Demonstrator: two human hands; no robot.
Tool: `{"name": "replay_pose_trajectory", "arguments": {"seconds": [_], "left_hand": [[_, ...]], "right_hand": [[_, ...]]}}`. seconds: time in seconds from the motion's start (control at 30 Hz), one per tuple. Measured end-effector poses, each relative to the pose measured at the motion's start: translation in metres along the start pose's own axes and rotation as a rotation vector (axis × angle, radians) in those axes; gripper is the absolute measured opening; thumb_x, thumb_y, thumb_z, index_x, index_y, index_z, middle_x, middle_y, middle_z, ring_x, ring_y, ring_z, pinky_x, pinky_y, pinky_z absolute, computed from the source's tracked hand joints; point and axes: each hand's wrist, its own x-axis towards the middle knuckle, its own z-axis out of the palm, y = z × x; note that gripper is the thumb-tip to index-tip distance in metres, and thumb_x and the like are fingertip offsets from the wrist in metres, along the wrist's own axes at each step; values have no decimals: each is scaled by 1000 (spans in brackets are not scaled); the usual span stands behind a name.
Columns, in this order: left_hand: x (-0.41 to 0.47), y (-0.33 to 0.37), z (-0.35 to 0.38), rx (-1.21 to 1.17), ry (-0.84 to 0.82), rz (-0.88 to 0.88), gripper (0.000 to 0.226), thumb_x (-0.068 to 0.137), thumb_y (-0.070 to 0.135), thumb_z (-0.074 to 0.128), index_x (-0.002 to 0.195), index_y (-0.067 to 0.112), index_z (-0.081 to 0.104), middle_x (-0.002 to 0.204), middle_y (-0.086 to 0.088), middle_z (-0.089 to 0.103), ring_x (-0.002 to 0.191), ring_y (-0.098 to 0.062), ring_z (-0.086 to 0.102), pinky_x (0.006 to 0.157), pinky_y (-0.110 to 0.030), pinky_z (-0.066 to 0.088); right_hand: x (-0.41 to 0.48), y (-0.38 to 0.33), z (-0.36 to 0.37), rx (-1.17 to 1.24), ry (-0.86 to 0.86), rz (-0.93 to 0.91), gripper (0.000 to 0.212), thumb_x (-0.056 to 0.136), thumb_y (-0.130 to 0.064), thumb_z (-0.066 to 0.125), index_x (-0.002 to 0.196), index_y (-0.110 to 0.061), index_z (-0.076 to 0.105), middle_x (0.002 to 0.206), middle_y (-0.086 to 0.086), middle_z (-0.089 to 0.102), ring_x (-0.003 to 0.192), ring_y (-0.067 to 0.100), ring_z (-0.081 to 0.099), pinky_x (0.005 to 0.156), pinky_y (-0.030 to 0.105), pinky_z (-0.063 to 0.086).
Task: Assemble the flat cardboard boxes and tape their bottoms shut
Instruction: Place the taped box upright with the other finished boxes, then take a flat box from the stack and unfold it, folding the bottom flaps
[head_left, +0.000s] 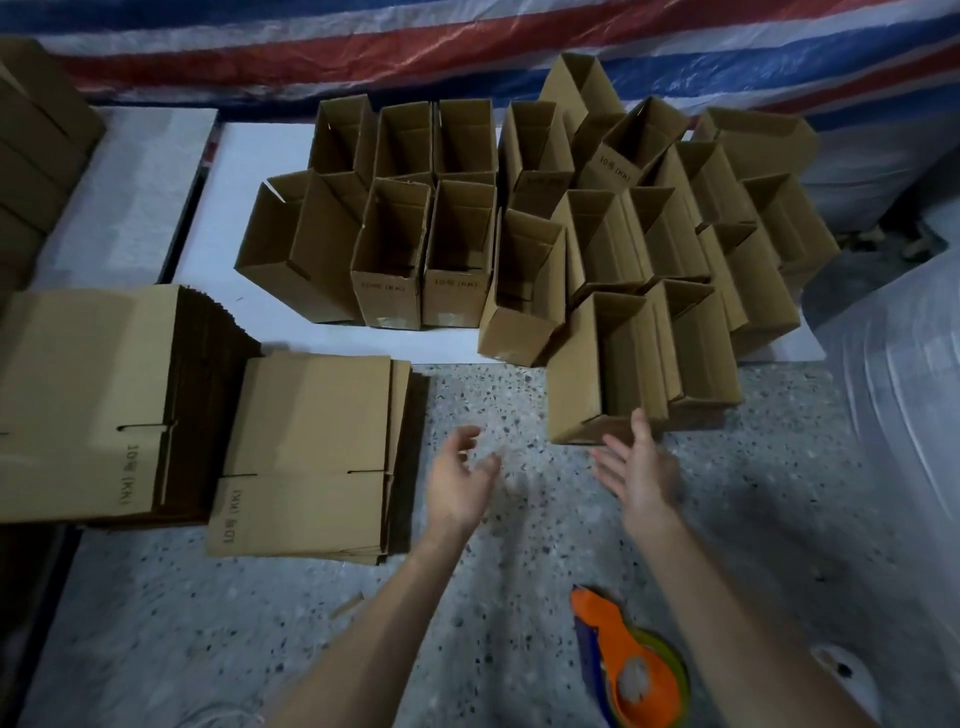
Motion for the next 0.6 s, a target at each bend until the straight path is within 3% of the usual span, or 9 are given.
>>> {"name": "replay_pose_trajectory", "arguments": {"seconds": [0.07, 0.13, 0.2, 0.27, 0.4, 0.6], "left_hand": [[-13, -35, -26, 241, 97, 71, 51, 90, 24, 73, 137, 20, 55, 138, -2, 52, 128, -21, 49, 106, -35, 43], [-21, -65, -50, 507, 178, 51, 63, 88, 28, 74, 145, 28, 48, 153, -6, 38, 143, -29, 32, 119, -47, 29], [-23, -89, -68, 778, 214, 15, 81, 85, 28, 74, 153, 38, 32, 167, -8, 10, 153, -34, 4, 123, -54, 5], [-20, -104, -81, 896, 186, -62, 94, 85, 33, 75, 156, 46, 16, 166, -12, -14, 152, -40, -13, 119, -61, -2], [-17, -110, -89, 899, 109, -153, 90, 90, 43, 69, 157, 48, 9, 166, -17, -10, 149, -50, -2, 117, -68, 14], [-23, -102, -104, 781, 70, -137, 85, 87, 32, 66, 156, 45, 18, 168, -10, 1, 148, -53, 5, 117, -70, 13]], "right_hand": [[-5, 13, -5, 27, -6, -22, 48, 100, -48, 54, 127, -9, 58, 123, 13, 68, 93, 25, 72, 79, 40, 60], [-10, 30, -10, 1, -2, -34, 40, 101, -46, 51, 122, -13, 60, 120, 10, 68, 90, 23, 72, 73, 38, 58], [-17, 51, -12, -63, -15, -37, 30, 102, -44, 52, 110, -17, 62, 114, 6, 69, 88, 23, 72, 67, 35, 55], [-25, 73, -11, -121, -43, -36, 28, 101, -39, 54, 108, -15, 64, 107, 3, 72, 85, 25, 72, 63, 34, 54], [-48, 106, -11, -219, -159, -41, 22, 102, -30, 56, 112, -13, 66, 99, 5, 73, 73, 22, 70, 56, 31, 52], [-85, 126, -11, -315, -347, -93, 12, 102, -25, 56, 103, -19, 65, 97, 0, 72, 65, 9, 68, 52, 22, 52]]}}
